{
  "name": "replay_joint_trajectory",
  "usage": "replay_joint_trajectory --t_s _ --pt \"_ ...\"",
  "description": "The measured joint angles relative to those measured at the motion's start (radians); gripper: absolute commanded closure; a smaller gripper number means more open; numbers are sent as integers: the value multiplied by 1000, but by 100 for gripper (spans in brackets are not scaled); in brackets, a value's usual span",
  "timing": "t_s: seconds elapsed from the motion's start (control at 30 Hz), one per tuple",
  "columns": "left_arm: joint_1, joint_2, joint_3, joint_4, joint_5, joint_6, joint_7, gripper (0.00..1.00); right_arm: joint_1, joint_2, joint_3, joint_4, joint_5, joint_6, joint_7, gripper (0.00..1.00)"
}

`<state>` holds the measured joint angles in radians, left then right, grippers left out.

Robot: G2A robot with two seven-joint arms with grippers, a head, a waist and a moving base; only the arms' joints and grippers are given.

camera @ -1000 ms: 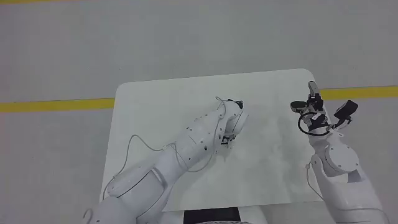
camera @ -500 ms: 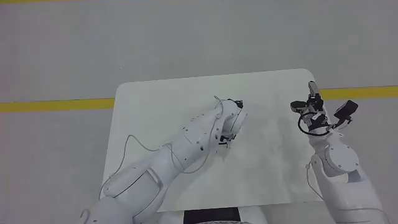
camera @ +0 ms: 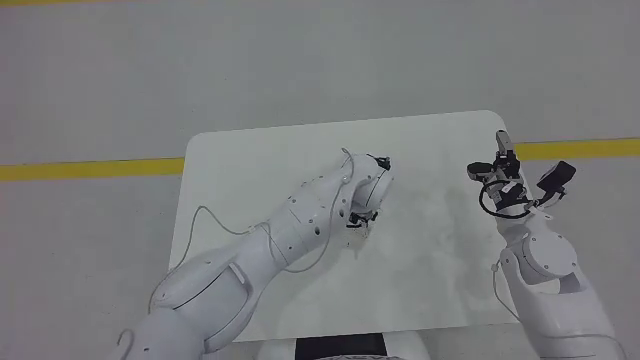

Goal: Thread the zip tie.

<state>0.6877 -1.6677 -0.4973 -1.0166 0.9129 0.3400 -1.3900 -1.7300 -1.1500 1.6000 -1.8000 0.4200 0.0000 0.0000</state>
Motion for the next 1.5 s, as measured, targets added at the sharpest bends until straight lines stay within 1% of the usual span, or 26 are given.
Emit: replay_joint_trajectory --t_s 0.13,0.23,0.27,0.43,0.57,0.7,0.77,0.83,0.93,1.0,1.03,1.17,1.3,1.37,1.4,1.5 --pt "-4 21 -5 -31 -9 0 0 100 0 0 0 0 0 0 0 0" --pt "-4 39 -16 -68 -15 0 0 100 0 0 0 0 0 0 0 0" --pt "-2 48 -22 -87 -14 0 0 100 0 0 0 0 0 0 0 0" --pt "18 84 -42 -165 -9 0 0 100 0 0 0 0 0 0 0 0" --pt "36 118 -60 -236 -35 0 0 100 0 0 0 0 0 0 0 0" --pt "48 148 -60 -271 -47 0 0 100 0 0 0 0 0 0 0 0" --pt "49 162 -47 -278 -68 0 0 100 0 0 0 0 0 0 0 0" --pt "44 172 -29 -279 -88 0 0 100 0 0 0 0 0 0 0 0" --pt "27 185 8 -276 -132 0 0 100 0 0 0 0 0 0 0 0" --pt "9 194 41 -267 -171 0 0 100 0 0 0 0 0 0 0 0" --pt "-1 197 58 -260 -189 0 0 100 0 0 0 0 0 0 0 0" --pt "-62 209 142 -225 -263 0 0 100 0 0 0 0 0 0 0 0" --pt "-119 213 211 -198 -319 0 0 100 0 0 0 0 0 0 0 0" --pt "-139 214 224 -191 -347 0 0 100 0 0 0 0 0 0 0 0" --pt "-145 215 221 -191 -361 0 0 100 0 0 0 0 0 0 0 0" --pt "-146 223 189 -196 -395 0 0 100 0 0 0 0 0 0 0 0"
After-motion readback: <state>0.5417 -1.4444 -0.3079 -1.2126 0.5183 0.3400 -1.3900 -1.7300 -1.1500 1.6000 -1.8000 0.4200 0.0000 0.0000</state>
